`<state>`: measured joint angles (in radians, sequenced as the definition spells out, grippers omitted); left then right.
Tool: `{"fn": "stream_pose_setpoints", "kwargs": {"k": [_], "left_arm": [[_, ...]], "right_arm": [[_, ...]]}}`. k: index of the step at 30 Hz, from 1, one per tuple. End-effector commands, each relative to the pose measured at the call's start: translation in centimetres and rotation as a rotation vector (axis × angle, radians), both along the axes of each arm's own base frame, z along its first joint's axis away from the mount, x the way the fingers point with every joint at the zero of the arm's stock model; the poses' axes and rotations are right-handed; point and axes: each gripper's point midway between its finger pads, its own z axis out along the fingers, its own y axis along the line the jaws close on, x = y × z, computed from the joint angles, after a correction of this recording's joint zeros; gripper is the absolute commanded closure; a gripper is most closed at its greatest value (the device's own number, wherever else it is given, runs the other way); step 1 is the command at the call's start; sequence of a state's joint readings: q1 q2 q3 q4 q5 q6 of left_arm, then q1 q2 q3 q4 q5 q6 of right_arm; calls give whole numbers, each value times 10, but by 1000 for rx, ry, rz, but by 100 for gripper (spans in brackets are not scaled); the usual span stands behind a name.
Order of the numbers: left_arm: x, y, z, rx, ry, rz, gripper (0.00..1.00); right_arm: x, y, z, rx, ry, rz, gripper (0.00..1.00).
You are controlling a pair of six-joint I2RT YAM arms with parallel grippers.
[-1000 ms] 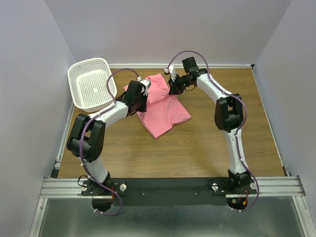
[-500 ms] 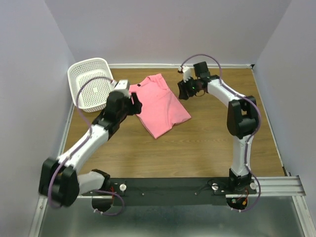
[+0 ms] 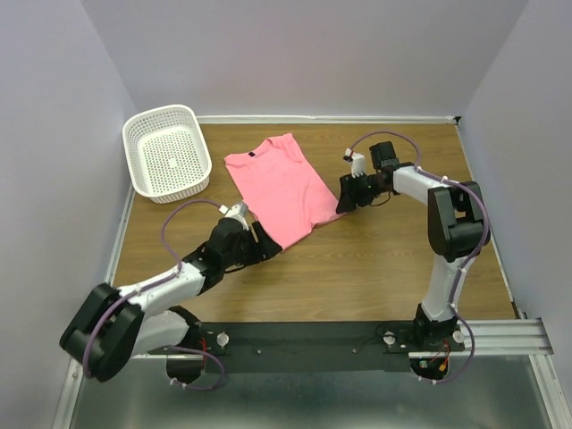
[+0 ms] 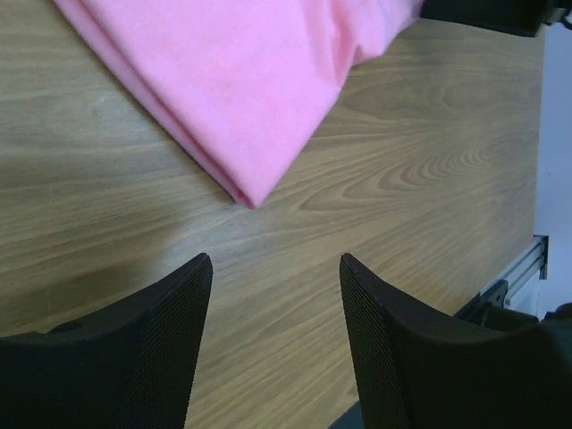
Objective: Fold and stack the t-shirts
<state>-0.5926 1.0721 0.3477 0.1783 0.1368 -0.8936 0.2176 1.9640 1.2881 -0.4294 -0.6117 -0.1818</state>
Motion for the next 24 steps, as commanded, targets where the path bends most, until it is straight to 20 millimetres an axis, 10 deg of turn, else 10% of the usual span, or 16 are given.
{"fn": "stream_pose_setpoints", "kwargs": {"k": [1,19,24], "left_arm": [[11,-14,-12,-55,93,53,33],[32,-30,-36,-63,137,76,62],[32,-35,-38,-59,128,35,75]], "right_arm": [[-7,7,-10,77,75,-10,40],[-10,-3,-16,123,125,-37,43],[-8,-1,-19,135,147,-44,60]]}}
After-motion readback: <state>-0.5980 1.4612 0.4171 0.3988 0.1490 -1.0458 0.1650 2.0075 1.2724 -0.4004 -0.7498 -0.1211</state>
